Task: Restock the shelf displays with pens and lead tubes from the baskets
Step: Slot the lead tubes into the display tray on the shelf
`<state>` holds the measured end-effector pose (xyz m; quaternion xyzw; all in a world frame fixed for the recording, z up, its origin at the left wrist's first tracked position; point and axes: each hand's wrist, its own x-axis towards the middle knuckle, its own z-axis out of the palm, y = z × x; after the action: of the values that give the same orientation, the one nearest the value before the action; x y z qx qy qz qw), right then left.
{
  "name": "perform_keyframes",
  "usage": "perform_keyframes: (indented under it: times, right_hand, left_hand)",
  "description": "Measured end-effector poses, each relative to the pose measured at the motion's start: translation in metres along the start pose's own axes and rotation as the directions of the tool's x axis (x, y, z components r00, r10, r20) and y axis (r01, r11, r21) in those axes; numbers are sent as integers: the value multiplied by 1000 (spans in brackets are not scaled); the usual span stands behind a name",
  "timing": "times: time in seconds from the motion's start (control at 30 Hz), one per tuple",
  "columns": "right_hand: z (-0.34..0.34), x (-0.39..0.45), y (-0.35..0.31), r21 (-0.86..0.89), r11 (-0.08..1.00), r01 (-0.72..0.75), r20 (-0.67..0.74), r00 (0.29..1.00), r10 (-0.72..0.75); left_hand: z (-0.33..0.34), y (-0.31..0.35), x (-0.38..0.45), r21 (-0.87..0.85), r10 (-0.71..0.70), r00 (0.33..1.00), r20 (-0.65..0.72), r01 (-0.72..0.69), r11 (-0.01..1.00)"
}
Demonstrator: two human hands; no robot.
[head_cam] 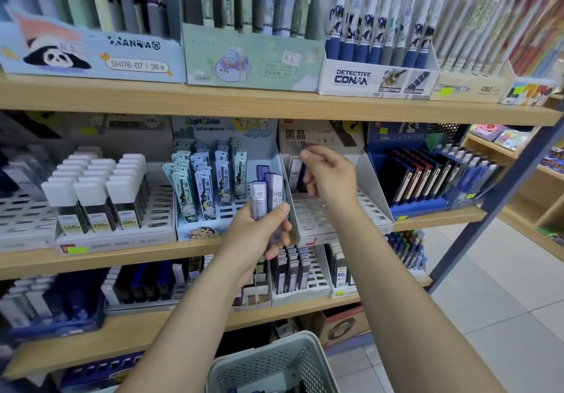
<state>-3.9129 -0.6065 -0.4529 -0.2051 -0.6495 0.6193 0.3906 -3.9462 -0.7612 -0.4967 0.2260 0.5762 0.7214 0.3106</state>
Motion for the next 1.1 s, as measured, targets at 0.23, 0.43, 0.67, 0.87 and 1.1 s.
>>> perform_keyframes:
  times: [0.23, 0.43, 0.67, 0.87, 1.1]
  right_hand:
    - [-15, -51, -6, -58, 995, -76, 274, 957, 89]
    - [-23, -51, -6, 61, 992, -113, 230, 969, 96]
    - [-45, -33, -18, 211, 975, -68, 125, 991, 42]
    - [-39, -22, -12, 182, 981, -63, 133, 990, 38]
    - [-26, -13, 5, 188, 977, -98, 212, 976, 57]
  left_hand:
    - [5, 1, -5, 39, 61, 998, 4, -61, 997]
    - [7, -1, -6, 34, 24, 999, -28, -23, 999]
    - [-3, -2, 1, -13, -33, 997, -73, 32, 999]
    - [-6, -4, 4, -1, 6, 997, -78, -6, 1000]
    - [-5, -4, 4, 6, 9, 997, -80, -9, 1000]
